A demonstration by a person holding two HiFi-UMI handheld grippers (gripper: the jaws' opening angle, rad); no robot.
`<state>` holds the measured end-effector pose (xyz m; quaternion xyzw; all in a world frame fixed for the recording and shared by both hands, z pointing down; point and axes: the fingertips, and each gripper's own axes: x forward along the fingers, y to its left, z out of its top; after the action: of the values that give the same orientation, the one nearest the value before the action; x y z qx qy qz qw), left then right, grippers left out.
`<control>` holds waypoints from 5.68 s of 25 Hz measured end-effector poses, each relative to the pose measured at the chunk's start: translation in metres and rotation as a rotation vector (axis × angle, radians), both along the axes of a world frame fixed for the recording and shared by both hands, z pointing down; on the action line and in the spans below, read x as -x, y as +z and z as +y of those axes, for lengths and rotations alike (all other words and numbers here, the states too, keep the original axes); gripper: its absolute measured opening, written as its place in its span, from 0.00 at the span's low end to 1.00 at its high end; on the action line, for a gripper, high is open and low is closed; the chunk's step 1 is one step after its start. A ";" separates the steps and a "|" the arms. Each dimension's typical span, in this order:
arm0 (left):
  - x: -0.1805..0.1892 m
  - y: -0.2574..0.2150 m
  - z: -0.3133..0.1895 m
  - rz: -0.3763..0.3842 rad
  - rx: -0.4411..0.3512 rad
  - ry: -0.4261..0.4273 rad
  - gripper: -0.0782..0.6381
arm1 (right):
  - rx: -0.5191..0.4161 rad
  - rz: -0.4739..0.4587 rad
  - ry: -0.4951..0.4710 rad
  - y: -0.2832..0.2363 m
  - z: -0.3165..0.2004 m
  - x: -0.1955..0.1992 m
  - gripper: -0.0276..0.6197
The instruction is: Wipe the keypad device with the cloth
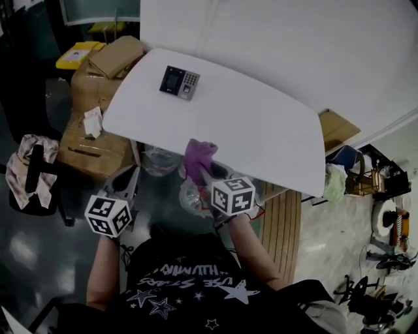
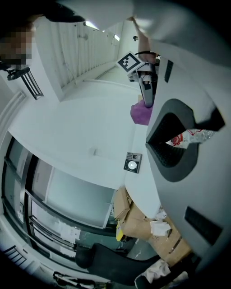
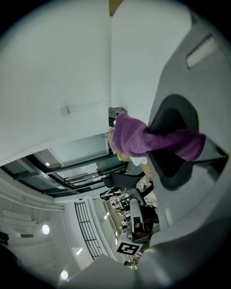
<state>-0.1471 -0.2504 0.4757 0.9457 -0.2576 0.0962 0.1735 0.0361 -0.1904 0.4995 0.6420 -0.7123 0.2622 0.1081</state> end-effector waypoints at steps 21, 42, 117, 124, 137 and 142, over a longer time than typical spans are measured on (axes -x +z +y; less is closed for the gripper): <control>0.031 0.015 -0.067 0.004 0.025 0.052 0.12 | 0.029 0.001 0.113 0.012 -0.051 0.019 0.19; -0.039 0.027 -0.228 -0.024 0.043 0.060 0.12 | 0.044 -0.031 0.084 0.031 -0.221 -0.037 0.19; -0.143 0.042 -0.312 -0.049 0.083 0.169 0.12 | 0.111 -0.013 0.298 0.066 -0.292 -0.188 0.19; -0.118 0.037 -0.295 -0.032 0.074 0.154 0.12 | 0.099 0.017 0.298 0.051 -0.274 -0.173 0.19; -0.030 0.017 -0.235 -0.005 0.073 0.082 0.12 | 0.064 0.025 0.212 0.022 -0.233 -0.077 0.19; -0.001 0.014 -0.207 0.001 0.067 0.073 0.12 | 0.046 0.024 0.185 0.015 -0.211 -0.041 0.19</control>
<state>-0.1462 -0.4579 0.4896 0.9481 -0.2194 0.1104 0.2019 0.0767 -0.4014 0.5147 0.7054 -0.6424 0.2798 0.1067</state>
